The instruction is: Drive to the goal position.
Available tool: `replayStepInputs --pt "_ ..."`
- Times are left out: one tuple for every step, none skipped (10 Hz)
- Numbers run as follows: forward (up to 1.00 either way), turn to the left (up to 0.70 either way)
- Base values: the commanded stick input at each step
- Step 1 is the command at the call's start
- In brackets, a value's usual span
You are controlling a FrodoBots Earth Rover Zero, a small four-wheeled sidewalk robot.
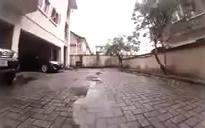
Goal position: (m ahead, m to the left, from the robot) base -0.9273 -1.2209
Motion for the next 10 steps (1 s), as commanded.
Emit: replayStepInputs --pt "0.00 -0.50" --pt "0.00 -0.50" --pt "0.00 -0.50" --pt "0.00 -0.50" --pt "0.00 -0.50" --pt "0.00 -0.50" --pt "0.00 -0.50" --pt "0.00 -0.50" --pt "0.00 -0.50" --pt "0.00 -0.50"
